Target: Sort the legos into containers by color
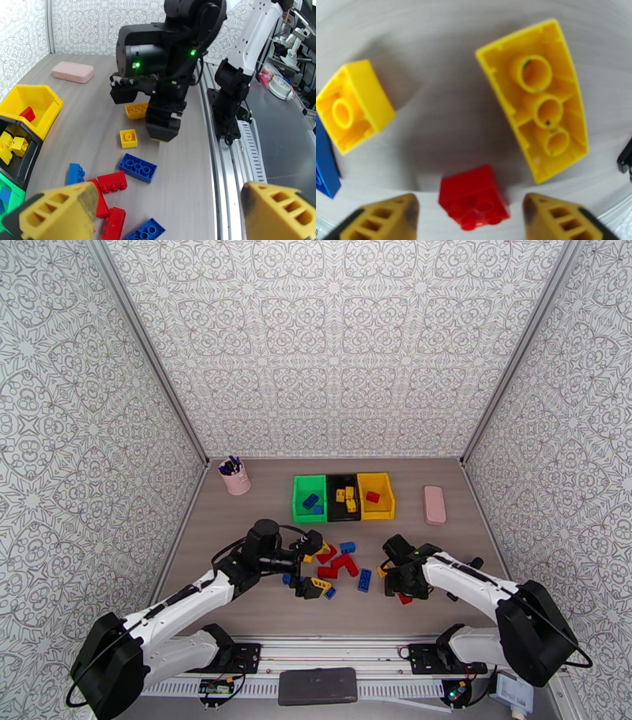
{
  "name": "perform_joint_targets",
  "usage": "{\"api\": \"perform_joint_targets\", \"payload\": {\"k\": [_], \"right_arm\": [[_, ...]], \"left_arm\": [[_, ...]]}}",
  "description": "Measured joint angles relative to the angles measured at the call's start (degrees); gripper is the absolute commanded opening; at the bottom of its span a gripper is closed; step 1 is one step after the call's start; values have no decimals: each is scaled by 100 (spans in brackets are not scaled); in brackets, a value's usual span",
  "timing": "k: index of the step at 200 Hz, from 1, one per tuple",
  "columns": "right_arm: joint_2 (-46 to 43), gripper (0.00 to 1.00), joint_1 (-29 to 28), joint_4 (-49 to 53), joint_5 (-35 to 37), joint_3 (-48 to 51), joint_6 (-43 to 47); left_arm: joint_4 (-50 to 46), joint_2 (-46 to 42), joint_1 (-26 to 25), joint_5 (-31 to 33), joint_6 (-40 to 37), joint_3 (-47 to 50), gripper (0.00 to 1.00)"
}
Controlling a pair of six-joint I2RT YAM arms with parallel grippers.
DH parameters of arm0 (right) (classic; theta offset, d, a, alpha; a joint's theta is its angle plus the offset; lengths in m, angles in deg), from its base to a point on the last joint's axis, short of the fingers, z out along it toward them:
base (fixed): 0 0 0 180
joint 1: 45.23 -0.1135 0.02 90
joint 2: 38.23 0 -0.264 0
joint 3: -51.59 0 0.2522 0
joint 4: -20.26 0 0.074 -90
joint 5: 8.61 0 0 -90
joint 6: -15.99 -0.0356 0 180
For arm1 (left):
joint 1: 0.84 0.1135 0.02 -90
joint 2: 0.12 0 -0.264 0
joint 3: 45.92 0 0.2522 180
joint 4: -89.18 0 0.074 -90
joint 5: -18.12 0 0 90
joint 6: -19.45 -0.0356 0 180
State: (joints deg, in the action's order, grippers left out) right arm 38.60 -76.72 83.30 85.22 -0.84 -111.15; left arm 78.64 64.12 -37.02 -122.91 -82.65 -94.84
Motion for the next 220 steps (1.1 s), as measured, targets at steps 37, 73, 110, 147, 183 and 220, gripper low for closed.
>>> {"api": "perform_joint_targets", "payload": {"k": [37,73,110,147,183,220], "right_arm": [[116,43,0,-98,-4,0,127],[133,31,7,-129,-2,-9,173],[131,28,7,-79,20,-144,267],[37,28,7,-74,203,-743,452],[116,27,168,-396,769,-1766,789],[551,27,741,-1294,981,-2430,1069]], "left_arm": [[0,0,0,0,0,0,100],[0,0,0,2,2,0,100],[0,0,0,7,2,0,100],[52,0,2,199,48,0,100],[549,0,-11,752,413,31,100],[1091,-28,-111,1484,796,247,100]]}}
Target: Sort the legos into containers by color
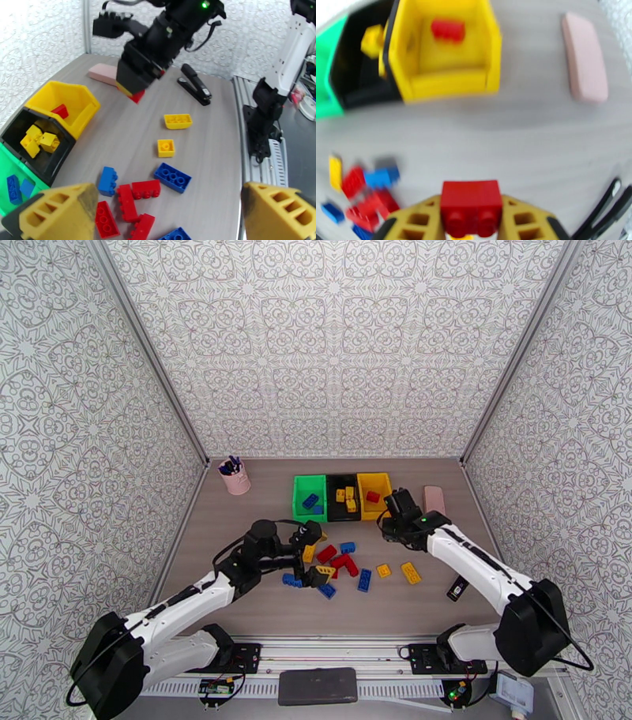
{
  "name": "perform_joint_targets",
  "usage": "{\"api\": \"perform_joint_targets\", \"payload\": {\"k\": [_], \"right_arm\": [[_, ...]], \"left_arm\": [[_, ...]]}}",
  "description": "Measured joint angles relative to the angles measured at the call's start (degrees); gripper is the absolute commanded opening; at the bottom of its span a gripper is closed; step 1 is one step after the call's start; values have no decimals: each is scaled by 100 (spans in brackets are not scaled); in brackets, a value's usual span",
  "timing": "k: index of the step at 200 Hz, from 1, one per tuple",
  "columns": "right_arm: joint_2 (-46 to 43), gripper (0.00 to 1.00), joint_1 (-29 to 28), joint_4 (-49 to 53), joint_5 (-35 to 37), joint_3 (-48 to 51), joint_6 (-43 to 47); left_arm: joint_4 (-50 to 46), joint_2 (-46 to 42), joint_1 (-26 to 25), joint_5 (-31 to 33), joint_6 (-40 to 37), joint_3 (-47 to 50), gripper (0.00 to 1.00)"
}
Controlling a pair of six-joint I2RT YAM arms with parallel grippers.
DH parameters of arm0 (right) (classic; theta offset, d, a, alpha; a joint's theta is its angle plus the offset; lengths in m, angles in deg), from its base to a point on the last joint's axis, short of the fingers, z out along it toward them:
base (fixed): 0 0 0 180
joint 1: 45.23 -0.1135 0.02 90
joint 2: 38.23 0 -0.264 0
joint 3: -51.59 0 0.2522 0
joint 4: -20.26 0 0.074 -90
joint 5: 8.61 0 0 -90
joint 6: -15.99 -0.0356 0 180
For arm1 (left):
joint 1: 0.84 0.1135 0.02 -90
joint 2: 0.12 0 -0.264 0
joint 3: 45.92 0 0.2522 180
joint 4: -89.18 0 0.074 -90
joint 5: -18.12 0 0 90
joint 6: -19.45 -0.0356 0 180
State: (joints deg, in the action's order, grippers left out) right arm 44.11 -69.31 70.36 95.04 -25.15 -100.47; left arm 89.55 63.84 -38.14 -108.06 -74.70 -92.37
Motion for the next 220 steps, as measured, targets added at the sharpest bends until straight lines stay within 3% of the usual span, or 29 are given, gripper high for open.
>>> {"api": "perform_joint_targets", "payload": {"k": [93,109,123,136,176,220], "right_arm": [[2621,28,577,-1399,-221,-1827,216],[2900,34,603,-1436,-247,-2094,251],[3062,46,608,-1453,-299,-2253,280],[3067,57,610,-1445,-387,-2267,348],[2677,77,608,-1515,-732,-2063,431],[1318,89,608,-1786,-1287,-1176,791]], "left_arm": [[365,-247,-195,1082,492,155,100],[334,-321,-199,1235,551,160,100],[254,-369,-201,1388,579,160,100],[90,-402,-205,1600,706,160,100],[-979,-540,-210,2455,1228,81,100],[-2721,-409,-205,3399,2238,-654,100]]}}
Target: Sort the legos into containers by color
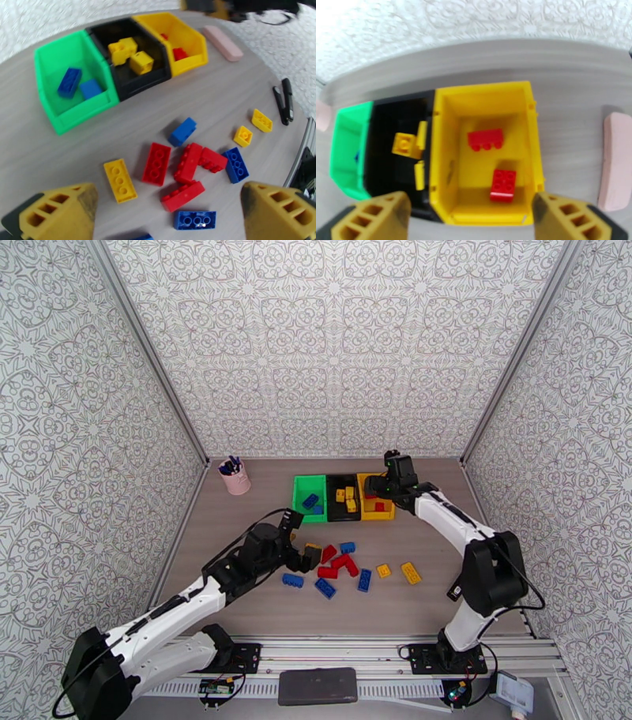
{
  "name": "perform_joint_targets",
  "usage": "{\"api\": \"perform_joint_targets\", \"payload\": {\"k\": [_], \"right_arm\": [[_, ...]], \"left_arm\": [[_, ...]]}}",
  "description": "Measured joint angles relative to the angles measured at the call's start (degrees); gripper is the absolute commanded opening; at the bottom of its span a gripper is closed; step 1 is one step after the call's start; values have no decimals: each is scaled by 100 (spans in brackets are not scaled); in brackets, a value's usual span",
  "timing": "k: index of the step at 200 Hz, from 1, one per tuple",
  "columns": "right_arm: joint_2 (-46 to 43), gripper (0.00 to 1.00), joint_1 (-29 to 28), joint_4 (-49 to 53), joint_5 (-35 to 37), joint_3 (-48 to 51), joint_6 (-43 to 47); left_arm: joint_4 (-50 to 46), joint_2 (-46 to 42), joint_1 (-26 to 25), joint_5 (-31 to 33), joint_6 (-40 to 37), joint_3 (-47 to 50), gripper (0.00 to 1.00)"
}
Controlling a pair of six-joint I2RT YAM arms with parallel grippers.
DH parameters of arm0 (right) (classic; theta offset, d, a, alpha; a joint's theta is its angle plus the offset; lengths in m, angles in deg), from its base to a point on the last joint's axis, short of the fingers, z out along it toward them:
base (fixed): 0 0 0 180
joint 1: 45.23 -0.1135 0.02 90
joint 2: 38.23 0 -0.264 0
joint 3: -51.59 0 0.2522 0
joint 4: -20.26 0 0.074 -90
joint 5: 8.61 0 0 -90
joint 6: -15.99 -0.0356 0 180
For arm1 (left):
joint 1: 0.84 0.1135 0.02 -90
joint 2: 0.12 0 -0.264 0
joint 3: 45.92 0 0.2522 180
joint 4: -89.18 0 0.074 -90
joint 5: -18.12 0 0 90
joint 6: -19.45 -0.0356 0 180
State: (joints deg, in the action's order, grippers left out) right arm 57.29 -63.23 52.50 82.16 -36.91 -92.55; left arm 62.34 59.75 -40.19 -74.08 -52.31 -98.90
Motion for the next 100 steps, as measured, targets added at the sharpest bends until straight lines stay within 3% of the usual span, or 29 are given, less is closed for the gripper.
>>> {"api": "perform_joint_targets", "payload": {"k": [50,100], "right_arm": [[-905,91,-44,-269,-1504,811,1071],[-1049,93,-313,-144,-2046,1198,1716]], "left_arm": [[-1731,734,-39,483,1010,-511,100],[-2481,1484,-299,505,1644,-560,100]]}}
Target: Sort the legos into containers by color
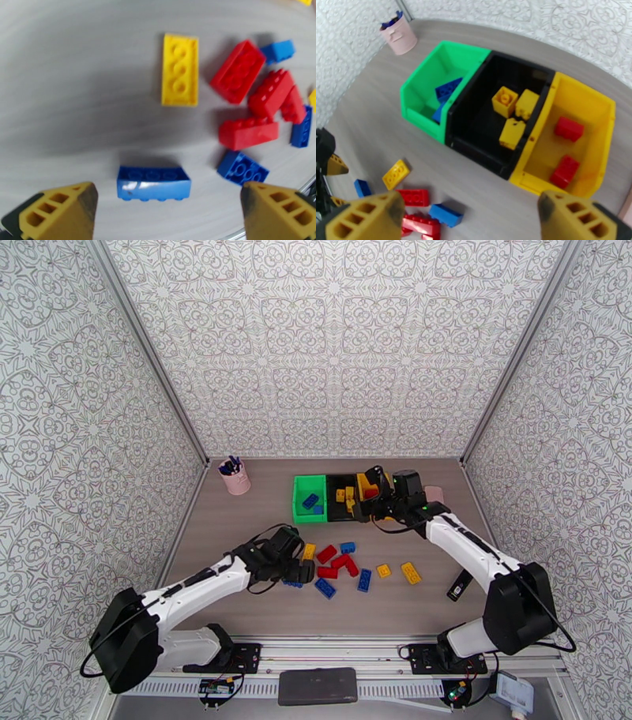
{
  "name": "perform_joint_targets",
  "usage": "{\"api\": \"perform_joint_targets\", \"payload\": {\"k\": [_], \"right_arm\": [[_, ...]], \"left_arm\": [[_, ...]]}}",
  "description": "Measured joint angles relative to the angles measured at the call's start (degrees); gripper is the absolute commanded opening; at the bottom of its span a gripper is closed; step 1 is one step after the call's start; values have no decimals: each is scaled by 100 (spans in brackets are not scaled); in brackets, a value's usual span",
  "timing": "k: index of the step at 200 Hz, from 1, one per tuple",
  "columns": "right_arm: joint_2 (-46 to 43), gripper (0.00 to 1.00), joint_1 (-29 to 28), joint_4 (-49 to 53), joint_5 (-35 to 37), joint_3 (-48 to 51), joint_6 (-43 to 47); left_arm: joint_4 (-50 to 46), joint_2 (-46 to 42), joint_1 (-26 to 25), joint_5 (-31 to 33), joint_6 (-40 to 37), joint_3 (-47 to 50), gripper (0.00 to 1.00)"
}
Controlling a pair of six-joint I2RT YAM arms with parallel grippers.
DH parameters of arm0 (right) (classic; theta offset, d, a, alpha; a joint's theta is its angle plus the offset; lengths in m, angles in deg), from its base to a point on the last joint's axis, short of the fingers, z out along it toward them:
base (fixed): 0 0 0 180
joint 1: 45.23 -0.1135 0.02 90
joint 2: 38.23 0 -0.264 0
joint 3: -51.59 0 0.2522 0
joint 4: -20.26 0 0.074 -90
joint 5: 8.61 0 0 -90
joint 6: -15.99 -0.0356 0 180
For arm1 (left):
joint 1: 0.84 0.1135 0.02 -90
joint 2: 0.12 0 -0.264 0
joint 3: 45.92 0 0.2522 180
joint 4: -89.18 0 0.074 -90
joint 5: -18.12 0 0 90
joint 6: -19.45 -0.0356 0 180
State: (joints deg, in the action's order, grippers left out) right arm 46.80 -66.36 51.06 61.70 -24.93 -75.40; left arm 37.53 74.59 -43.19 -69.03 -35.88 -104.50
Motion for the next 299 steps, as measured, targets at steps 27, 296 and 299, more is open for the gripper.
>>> {"api": "perform_joint_targets", "payload": {"k": [27,296,299], "right_arm": [[-24,93,-4,17,-37,127,85],[-256,94,-151,-31,-81,166,79],[-269,94,-166,-44,-87,168,76]], "left_arm": [[-116,295,-42,0,105,-2,100],[413,516,-59,686,31,-341,64],[483,525,-44,715,20,-391,64]]}}
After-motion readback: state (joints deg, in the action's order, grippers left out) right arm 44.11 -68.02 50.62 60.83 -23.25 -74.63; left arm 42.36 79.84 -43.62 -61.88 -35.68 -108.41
